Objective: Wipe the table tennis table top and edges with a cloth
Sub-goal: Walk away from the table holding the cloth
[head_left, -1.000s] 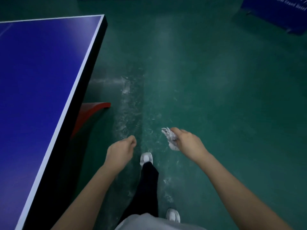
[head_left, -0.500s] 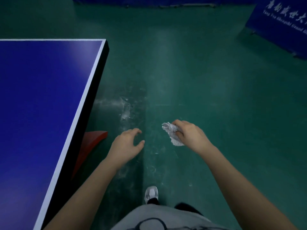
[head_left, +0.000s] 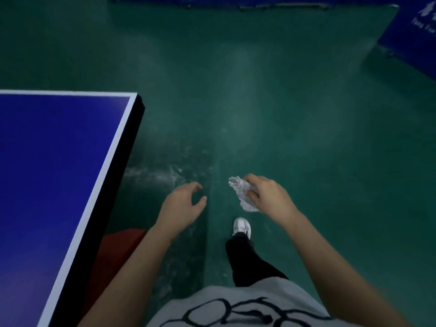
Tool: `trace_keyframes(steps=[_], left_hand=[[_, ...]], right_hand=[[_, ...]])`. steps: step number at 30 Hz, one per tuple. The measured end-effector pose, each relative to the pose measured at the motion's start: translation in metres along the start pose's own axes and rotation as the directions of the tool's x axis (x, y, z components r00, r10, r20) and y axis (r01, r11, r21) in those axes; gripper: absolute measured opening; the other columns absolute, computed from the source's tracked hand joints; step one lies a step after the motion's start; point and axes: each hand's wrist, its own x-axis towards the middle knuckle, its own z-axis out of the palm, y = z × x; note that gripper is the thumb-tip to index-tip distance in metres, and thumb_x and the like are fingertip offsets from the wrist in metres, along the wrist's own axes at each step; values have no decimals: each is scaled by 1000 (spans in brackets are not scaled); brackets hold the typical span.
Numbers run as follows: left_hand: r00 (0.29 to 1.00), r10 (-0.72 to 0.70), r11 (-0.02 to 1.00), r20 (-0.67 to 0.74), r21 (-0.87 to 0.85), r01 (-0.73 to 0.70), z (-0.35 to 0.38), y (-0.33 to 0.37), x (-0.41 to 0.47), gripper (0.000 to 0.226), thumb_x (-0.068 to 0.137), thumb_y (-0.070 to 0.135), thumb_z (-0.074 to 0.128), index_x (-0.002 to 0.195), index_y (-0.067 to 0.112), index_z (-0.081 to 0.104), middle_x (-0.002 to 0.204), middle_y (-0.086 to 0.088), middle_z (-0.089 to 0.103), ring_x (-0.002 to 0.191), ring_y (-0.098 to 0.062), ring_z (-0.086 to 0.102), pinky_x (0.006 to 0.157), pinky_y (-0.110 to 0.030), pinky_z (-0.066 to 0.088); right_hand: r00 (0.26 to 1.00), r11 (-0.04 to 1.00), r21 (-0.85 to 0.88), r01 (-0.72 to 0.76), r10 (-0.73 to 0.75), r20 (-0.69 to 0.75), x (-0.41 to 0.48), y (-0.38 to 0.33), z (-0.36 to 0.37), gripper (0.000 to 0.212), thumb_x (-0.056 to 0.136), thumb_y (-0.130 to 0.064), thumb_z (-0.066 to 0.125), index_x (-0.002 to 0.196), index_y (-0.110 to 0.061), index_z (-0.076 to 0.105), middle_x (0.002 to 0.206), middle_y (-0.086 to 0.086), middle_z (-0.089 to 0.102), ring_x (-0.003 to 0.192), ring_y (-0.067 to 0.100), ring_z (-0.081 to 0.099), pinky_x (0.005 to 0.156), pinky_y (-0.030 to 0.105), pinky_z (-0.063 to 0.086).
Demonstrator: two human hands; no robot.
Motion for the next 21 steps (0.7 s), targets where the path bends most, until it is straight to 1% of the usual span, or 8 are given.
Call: trace_keyframes(steps=[4, 6, 10, 16, 19, 21], left_hand=[[999, -35, 999, 2, 7, 35, -31, 18, 117, 34, 90, 31, 56, 120, 15, 56, 121, -2, 61, 111, -15, 55, 94, -32, 45], [998, -51, 999, -24, 7, 51, -50, 24, 170, 34, 90, 32, 56, 121, 16, 56, 121, -2, 60, 111, -15, 55, 93, -32, 46], [992, -97, 995, -76, -20, 96, -81, 23, 255, 35, 91, 33, 55, 121, 16, 55, 121, -2, 59, 111, -16, 54, 92, -35, 46], [978, -205, 979, -42, -23, 204, -103, -17, 368, 37, 90, 31, 56, 123, 14, 55, 121, -4, 59, 111, -18, 55, 91, -31, 45], [974, -218, 976, -67, -23, 217, -127, -46, 444, 36, 89, 31, 57, 120, 13, 56, 120, -4, 60, 110, -18, 55, 90, -32, 45], [971, -219, 976, -95, -25, 217, -156, -66, 500, 36, 89, 31, 57, 120, 13, 57, 120, -5, 60, 111, -19, 55, 92, -32, 44]], right_hand=[[998, 998, -24, 57, -57, 17, 118, 19, -51, 30, 90, -15, 49, 120, -16, 52, 105, 7, 61, 90, 30, 60, 67, 35, 48], [995, 995, -39, 93, -92, 35, 174, 23, -72, 30, 91, -15, 49, 120, -16, 52, 105, 8, 61, 90, 31, 60, 68, 35, 48], [988, 987, -35, 154, -153, 32, 275, 23, -94, 29, 91, -14, 50, 120, -16, 53, 102, 7, 62, 85, 29, 59, 61, 30, 38], [973, 976, -34, 214, -210, 95, 427, 20, -102, 28, 92, -14, 50, 120, -16, 53, 101, 6, 62, 80, 25, 57, 60, 28, 37], [969, 971, -35, 237, -233, 86, 516, 8, -105, 27, 92, -14, 50, 119, -16, 54, 98, 4, 62, 74, 19, 50, 59, 27, 35], [964, 966, -43, 256, -251, 91, 577, -10, -112, 28, 92, -14, 50, 120, -16, 54, 98, 4, 61, 75, 20, 52, 60, 28, 36]])
